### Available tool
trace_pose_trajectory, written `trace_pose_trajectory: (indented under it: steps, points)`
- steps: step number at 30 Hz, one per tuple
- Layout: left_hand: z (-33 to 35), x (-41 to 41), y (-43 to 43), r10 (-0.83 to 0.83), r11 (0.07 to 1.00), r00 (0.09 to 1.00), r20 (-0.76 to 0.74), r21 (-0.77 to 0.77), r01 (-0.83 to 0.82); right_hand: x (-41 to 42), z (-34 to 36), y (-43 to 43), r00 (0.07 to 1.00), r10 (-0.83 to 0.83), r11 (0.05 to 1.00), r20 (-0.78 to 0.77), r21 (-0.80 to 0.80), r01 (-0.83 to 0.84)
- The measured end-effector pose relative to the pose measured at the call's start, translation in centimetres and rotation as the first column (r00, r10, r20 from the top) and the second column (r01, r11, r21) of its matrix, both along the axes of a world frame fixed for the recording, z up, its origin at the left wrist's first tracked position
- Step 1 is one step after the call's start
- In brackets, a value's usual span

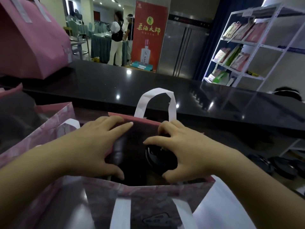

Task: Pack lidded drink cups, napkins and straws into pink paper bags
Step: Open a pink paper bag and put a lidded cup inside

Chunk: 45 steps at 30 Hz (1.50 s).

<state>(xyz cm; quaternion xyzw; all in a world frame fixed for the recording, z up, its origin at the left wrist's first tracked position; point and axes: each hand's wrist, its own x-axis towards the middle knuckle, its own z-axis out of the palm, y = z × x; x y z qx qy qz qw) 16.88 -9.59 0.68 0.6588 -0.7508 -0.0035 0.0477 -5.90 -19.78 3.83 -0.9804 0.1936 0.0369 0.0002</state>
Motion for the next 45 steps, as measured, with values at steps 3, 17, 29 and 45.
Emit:
trace_pose_trajectory:
  steps: [3, 17, 29, 45]
  points:
    - [-0.3, -0.5, 0.1, -0.001, 1.000, 1.000, -0.009, 0.004, 0.001, 0.1, -0.9, -0.3, 0.994, -0.017, 1.000, -0.106, 0.000, 0.017]
    - [-0.5, -1.9, 0.6, 0.007, 0.998, 1.000, 0.021, 0.070, -0.009, 1.7, -4.6, -1.3, 0.956, -0.078, 0.995, -0.284, 0.032, 0.091]
    - [-0.4, -2.0, 1.1, 0.046, 0.999, 0.999, 0.010, 0.017, -0.047, 2.2, -6.9, -1.2, 0.927, 0.009, 1.000, -0.375, 0.005, -0.008]
    - [1.8, -2.4, 0.7, -0.122, 0.943, 0.987, 0.100, -0.299, 0.147, -0.8, 0.7, 0.3, 1.000, 0.001, 0.996, 0.023, -0.092, 0.001]
